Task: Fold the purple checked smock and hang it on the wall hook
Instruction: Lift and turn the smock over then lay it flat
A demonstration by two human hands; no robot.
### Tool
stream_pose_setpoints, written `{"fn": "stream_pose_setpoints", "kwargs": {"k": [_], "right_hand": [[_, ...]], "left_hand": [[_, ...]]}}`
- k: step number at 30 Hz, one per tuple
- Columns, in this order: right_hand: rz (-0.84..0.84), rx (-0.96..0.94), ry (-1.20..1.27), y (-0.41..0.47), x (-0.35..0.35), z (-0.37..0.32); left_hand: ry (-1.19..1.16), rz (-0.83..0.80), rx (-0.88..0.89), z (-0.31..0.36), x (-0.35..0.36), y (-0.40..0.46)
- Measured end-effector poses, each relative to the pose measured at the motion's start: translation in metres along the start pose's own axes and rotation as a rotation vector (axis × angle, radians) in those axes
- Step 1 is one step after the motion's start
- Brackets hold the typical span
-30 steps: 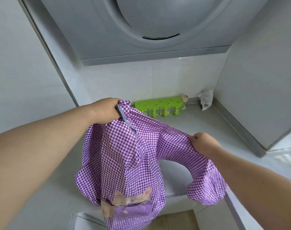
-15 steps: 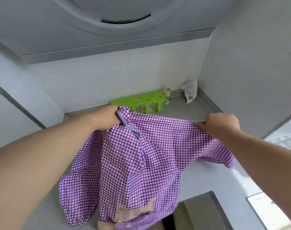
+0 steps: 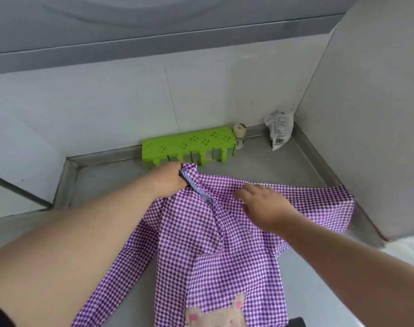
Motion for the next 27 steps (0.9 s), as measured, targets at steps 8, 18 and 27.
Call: {"fn": "stream_pose_setpoints", "kwargs": {"k": [8, 18, 27], "right_hand": [[-0.351, 0.146, 0.074, 0.01, 0.09, -0.046], [-0.396, 0.282, 0.065, 0.027, 0.08, -0.042], [-0.487, 0.376, -0.077, 0.039, 0.069, -0.044]], "left_hand": [[-0.016, 0.023, -0.06, -0.057, 0.021, 0.014], [-0.16, -0.067, -0.297, -0.127, 0.034, -0.005], [0.053, -0.189, -0.487, -0.156, 0.042, -0.026]]}}
Point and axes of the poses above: each hand's wrist, its own y-axis towards the middle knuckle, its own x-axis out of the palm, z = x × y, the point moved 4 cm from there along y, towards the middle knuckle, and after that the axes turned 1 degree about x, right-handed, at the moved point
